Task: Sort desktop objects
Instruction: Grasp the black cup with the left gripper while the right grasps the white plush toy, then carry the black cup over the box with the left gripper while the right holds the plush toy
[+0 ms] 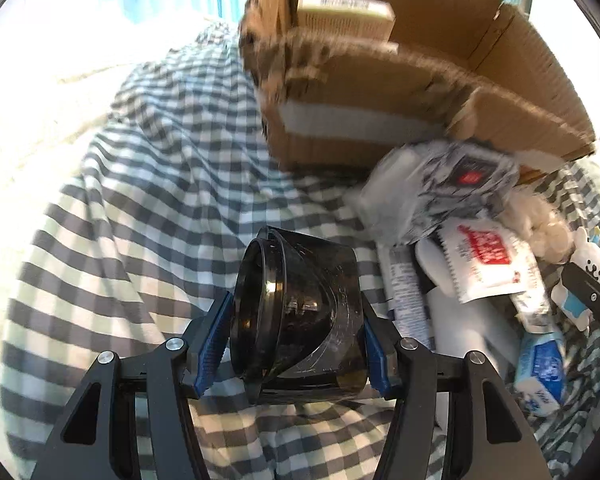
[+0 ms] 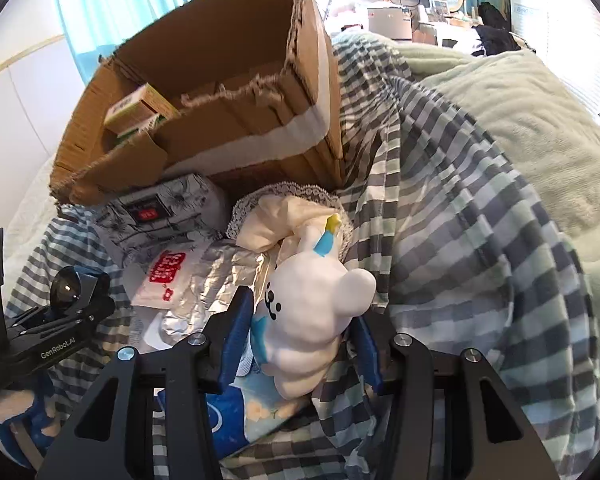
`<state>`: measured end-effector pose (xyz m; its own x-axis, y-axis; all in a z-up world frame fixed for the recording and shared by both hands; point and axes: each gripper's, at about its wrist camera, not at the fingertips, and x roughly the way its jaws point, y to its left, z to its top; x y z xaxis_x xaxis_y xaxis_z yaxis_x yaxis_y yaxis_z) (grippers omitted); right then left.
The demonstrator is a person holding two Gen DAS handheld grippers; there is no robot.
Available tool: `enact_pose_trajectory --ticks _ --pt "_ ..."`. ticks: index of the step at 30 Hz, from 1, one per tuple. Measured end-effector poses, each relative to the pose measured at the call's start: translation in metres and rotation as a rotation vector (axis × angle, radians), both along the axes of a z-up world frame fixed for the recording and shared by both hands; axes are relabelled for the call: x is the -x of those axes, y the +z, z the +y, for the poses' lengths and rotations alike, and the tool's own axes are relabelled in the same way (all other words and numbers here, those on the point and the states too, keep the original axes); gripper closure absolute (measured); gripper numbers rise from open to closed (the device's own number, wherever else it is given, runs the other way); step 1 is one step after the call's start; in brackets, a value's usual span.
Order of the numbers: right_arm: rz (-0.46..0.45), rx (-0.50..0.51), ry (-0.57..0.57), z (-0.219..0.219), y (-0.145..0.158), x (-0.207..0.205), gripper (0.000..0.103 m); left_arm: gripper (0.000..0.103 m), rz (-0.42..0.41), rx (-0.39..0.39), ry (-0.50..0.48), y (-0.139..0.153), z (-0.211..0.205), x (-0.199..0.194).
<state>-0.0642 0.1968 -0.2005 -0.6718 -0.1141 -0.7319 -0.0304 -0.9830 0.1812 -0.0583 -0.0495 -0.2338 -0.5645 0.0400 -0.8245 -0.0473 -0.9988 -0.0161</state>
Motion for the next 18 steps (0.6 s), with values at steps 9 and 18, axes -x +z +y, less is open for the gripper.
enact_pose_trajectory --ticks 9,18 --pt "0.131 -0.075 -0.002 -0.009 0.033 -0.031 0.055 0.043 0.142 -0.013 -0.022 0.052 0.009 -0.017" --pt "0.238 -0.094 -0.013 -0.010 0.066 -0.051 0.055 0.043 0.268 -0.052 -0.049 0.094 0.009 -0.034"
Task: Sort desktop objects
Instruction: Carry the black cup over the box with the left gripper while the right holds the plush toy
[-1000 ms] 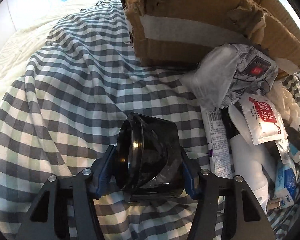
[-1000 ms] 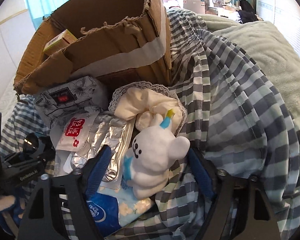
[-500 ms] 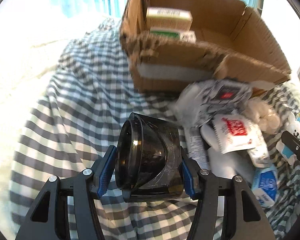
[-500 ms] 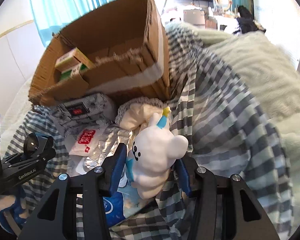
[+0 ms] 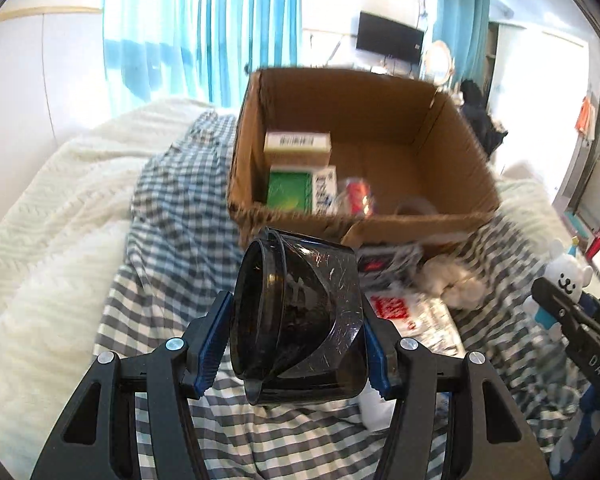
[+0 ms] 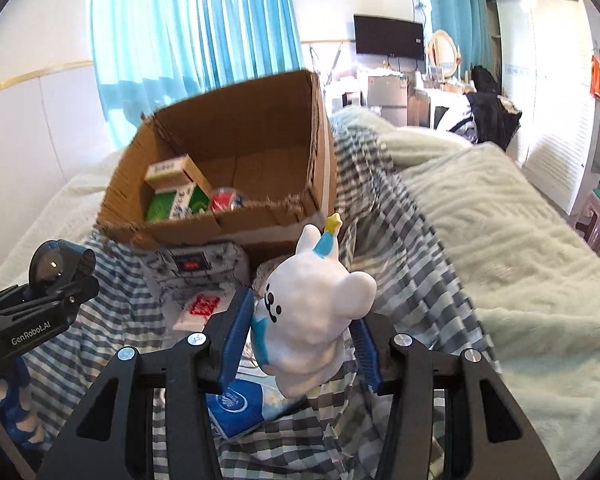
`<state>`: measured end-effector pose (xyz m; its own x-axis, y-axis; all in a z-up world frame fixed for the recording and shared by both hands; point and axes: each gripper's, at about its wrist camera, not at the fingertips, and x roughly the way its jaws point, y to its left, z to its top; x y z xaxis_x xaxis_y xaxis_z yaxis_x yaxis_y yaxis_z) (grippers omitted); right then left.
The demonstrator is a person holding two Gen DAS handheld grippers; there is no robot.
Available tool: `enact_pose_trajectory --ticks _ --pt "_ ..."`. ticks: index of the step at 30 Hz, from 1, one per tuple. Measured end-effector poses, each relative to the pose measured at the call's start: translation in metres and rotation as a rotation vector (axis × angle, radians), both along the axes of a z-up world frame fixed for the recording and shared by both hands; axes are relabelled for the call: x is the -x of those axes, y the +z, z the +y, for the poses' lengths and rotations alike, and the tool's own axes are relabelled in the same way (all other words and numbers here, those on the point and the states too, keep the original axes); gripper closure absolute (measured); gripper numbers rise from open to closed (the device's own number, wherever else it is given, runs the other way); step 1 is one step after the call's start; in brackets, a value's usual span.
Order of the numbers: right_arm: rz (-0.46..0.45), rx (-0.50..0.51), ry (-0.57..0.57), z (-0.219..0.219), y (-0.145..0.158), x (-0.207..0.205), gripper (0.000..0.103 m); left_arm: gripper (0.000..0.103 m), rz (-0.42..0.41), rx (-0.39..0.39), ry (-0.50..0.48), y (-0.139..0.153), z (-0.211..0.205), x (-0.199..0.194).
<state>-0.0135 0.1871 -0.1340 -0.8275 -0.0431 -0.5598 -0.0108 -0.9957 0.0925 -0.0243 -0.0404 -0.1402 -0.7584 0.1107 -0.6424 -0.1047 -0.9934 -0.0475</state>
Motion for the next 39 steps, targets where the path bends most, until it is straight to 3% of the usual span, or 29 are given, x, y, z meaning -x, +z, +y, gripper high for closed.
enact_pose_trajectory --ticks 10,16,29,39 --pt "0.176 -0.037 0.060 -0.018 0.053 -0.027 0.055 0.043 0.110 -0.051 -0.010 0.048 0.003 -0.018" --pt "0.265 -0.044 0.092 -0.027 0.084 -0.033 0.055 0.043 0.191 -0.033 -0.030 0.079 0.013 -0.022" --pt "0.378 -0.035 0.101 -0.024 0.141 -0.009 0.055 0.043 0.316 -0.026 -0.060 0.136 0.027 -0.003" --pt "0.434 -0.042 0.133 -0.034 0.168 0.021 0.055 0.043 0.341 -0.015 -0.084 0.151 0.031 0.035"
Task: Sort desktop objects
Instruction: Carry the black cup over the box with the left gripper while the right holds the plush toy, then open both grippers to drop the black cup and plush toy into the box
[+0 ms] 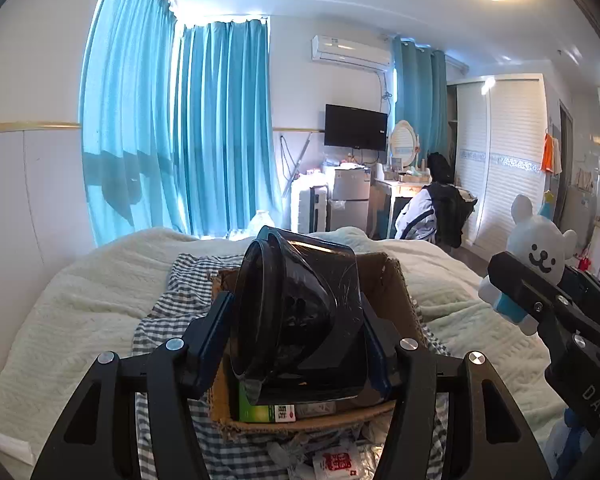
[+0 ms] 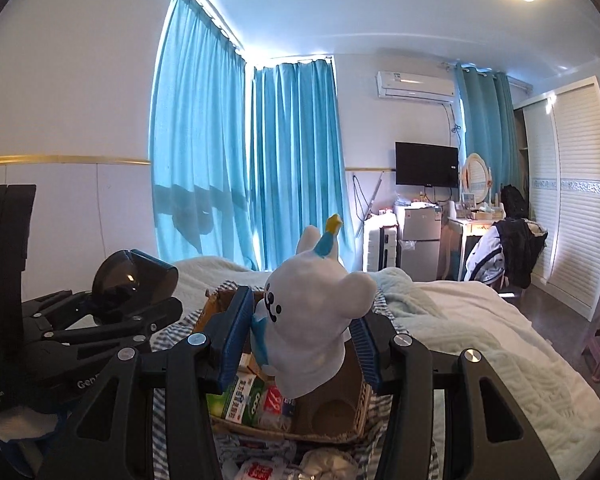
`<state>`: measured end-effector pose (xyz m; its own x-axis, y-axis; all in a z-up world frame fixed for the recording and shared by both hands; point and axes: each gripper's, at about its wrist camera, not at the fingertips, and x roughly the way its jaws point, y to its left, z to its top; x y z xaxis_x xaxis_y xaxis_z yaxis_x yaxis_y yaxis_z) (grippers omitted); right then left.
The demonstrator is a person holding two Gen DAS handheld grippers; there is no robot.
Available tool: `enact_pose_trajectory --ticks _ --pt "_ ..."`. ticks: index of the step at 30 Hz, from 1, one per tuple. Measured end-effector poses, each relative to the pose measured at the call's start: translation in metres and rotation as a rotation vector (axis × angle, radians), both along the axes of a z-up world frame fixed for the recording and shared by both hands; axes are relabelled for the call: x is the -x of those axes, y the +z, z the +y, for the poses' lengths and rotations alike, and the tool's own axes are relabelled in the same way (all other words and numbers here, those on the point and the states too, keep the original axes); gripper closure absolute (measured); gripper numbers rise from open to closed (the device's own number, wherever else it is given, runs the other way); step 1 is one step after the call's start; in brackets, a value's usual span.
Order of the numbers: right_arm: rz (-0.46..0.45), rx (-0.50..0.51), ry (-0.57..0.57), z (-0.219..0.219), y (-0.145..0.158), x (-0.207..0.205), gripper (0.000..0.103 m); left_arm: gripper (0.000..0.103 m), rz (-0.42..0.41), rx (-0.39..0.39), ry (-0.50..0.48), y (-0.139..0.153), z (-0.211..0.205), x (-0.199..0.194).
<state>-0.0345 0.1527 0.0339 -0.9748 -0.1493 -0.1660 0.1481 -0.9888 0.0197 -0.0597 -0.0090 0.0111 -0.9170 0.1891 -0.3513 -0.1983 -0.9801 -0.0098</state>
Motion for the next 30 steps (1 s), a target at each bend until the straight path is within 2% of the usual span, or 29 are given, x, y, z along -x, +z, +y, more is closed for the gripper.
enact_pose_trajectory --ticks 5,12,19,30 --pt "-0.013 -0.012 0.004 -0.005 -0.002 0.028 0.055 0.043 -0.028 -0.031 0.001 -0.007 -0.002 0.029" --pt "-0.071 -0.023 0.002 -0.002 -0.022 0.072 0.055 0.043 -0.076 -0.027 -0.003 -0.028 0.001 0.076" --pt "-0.157 -0.038 0.001 0.003 -0.059 0.124 0.055 0.043 -0.145 -0.050 -0.004 -0.059 0.004 0.121" --pt "-0.267 -0.076 0.005 0.009 -0.112 0.186 0.055 0.043 -0.232 -0.006 -0.024 -0.104 0.021 0.175"
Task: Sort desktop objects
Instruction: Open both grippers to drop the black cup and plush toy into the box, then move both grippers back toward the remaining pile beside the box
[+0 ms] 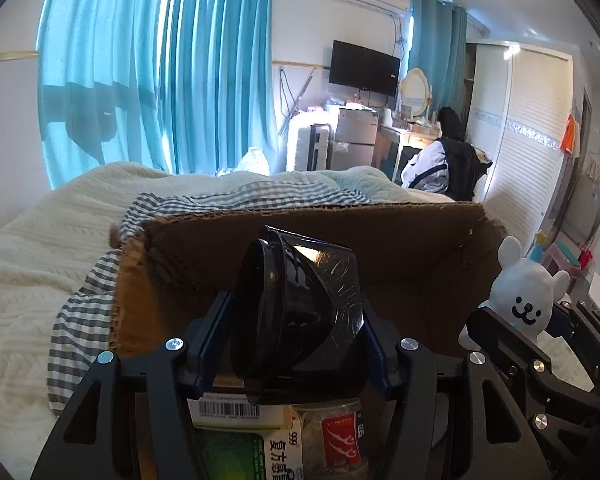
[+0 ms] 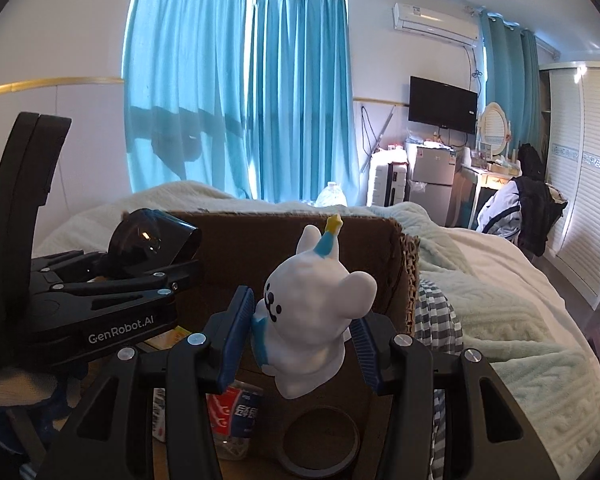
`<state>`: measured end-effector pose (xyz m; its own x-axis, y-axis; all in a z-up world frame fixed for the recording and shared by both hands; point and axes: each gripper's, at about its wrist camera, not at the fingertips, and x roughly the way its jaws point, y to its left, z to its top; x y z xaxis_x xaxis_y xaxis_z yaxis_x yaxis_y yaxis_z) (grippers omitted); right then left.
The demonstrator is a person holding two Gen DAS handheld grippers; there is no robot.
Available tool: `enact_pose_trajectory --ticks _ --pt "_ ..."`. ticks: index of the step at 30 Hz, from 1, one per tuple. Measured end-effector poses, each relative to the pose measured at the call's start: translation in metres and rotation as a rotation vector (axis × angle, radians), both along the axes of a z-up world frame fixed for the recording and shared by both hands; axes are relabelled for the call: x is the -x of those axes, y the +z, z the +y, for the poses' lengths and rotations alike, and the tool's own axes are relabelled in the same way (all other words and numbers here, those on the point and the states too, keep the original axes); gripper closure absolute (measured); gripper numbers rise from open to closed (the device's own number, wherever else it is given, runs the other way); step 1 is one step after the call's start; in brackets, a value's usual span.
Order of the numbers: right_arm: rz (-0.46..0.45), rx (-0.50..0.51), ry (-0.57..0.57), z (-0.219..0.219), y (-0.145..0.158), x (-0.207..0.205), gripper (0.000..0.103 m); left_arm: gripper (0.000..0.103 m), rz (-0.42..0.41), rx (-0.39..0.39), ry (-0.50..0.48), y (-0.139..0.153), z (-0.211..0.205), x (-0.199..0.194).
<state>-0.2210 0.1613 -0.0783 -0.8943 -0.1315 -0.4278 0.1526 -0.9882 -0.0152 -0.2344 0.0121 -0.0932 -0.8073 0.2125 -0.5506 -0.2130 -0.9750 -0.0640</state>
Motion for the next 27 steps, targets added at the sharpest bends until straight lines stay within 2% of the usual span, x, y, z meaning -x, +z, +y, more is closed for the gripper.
enact_pose_trajectory --ticks 2,3,4,6,11,17,27 --pt "-0.012 0.005 -0.002 0.003 -0.004 0.006 0.054 0.040 -0.009 0.008 0.002 -0.005 0.003 0.004" --pt "-0.013 0.003 -0.006 0.003 -0.004 0.008 0.054 0.033 -0.011 0.009 0.001 -0.006 0.003 0.005" --pt "-0.011 0.000 -0.015 0.004 -0.005 0.010 0.053 0.020 -0.008 0.008 0.007 -0.007 0.003 0.005" --pt "-0.007 0.002 -0.024 0.005 -0.006 0.010 0.047 0.013 0.012 0.007 0.024 -0.006 0.001 0.001" --pt "0.038 0.018 -0.043 0.010 0.004 -0.002 0.034 0.011 0.034 -0.002 0.039 0.005 -0.006 -0.014" --pt "0.093 0.043 -0.037 0.007 0.024 -0.028 0.024 0.002 0.066 -0.037 0.053 0.027 -0.018 -0.038" --pt "0.178 0.047 -0.041 0.005 0.056 -0.073 0.015 0.000 0.100 -0.099 0.094 0.058 -0.038 -0.071"
